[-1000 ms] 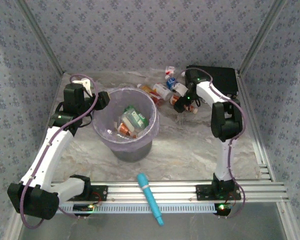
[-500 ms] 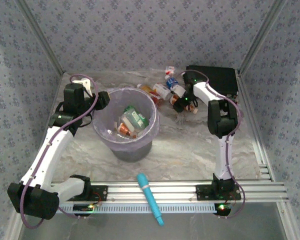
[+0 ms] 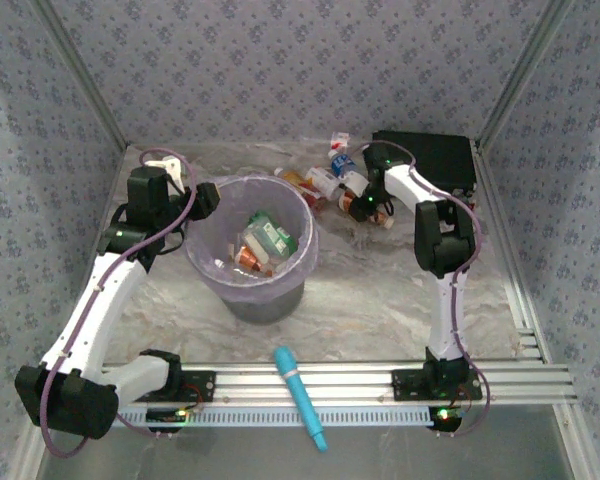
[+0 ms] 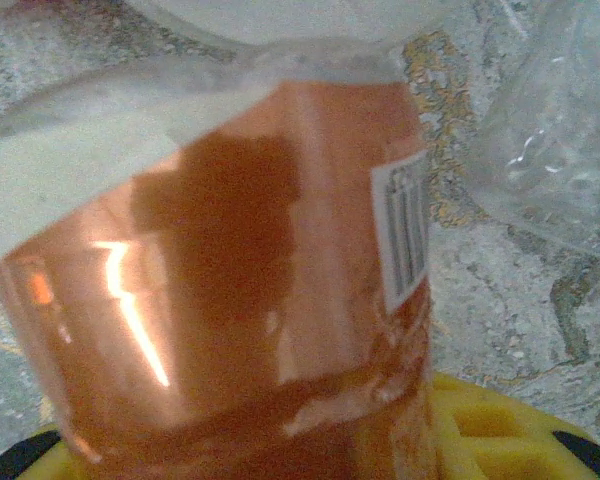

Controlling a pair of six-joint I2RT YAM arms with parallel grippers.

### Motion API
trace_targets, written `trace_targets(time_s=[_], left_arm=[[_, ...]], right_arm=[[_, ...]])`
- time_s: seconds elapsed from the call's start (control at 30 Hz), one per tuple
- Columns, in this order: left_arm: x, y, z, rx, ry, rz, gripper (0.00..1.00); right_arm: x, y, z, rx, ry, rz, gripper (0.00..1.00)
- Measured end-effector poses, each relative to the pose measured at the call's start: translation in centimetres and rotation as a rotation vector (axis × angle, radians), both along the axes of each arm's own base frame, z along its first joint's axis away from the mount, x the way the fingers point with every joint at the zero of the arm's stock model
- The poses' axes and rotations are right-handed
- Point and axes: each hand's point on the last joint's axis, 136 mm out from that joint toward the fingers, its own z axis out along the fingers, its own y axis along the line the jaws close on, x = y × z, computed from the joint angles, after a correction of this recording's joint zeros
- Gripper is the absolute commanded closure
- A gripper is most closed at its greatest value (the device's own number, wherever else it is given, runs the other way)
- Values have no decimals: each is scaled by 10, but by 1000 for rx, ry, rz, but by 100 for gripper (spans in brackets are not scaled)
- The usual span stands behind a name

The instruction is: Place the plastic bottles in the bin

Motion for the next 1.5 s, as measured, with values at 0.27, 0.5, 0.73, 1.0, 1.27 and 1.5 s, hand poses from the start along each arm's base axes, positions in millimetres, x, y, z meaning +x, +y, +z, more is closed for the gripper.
trace_targets(time_s=[0.27,0.5,0.73,1.0,1.27,1.5], left_arm=[[-1,0,0,0,-1,0,46],[-3,1,0,1,-1,2,46],[-5,2,0,1,1,3,46],[-6,2,0,-1,-6,3,46],[-7,2,0,-1,-6,2,46],[-7,2,0,0,-3,3,46]], right_arm=[[-7,3,52,48,-46,-58,60],[-16,14,172,211,-176,-196,57],[-69,78,288,394,-330,-117,58],[-146,159,381,559,-457,99,59],[-184,225,380,577,-415,245,57],[-178,249,305,412,-285,246,57]])
